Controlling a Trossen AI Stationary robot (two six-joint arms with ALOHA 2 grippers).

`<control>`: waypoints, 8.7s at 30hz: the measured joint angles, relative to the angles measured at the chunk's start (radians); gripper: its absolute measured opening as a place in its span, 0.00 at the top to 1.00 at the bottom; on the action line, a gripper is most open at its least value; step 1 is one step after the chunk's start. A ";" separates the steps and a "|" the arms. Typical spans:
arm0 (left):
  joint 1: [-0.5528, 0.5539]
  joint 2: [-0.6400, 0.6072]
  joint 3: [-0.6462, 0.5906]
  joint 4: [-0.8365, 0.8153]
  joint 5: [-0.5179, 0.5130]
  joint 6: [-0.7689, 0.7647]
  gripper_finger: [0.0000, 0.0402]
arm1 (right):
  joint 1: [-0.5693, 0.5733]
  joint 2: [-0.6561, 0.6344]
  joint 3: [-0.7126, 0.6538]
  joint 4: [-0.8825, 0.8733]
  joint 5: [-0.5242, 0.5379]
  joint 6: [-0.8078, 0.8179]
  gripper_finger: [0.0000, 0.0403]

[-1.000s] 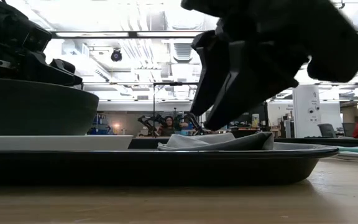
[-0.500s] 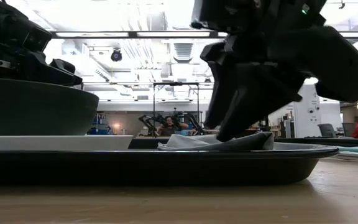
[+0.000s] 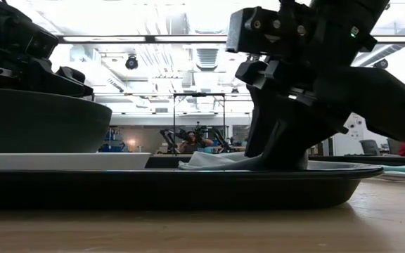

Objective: Set up tray
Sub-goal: Put the gray napkin on the black tray to the right side of the white plate, then put the white fork on the gray napkin

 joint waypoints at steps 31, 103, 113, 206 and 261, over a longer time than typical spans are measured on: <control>0.000 0.000 0.000 0.000 0.000 0.000 0.85 | 0.079 -0.034 -0.001 0.031 0.085 -0.087 0.98; 0.000 -0.001 0.001 0.000 0.000 0.000 0.85 | 0.023 -0.229 -0.179 0.200 -0.236 -0.116 0.57; 0.000 -0.001 0.001 0.000 0.000 0.000 0.85 | -0.127 -0.229 -0.200 0.278 -0.397 -0.207 0.55; 0.000 -0.002 0.001 0.000 0.000 0.000 0.85 | -0.308 -0.382 -0.212 -0.262 -0.316 0.498 0.67; 0.000 0.005 0.001 0.000 0.000 0.000 0.85 | -0.199 -0.229 -0.288 -0.245 -0.425 1.187 0.74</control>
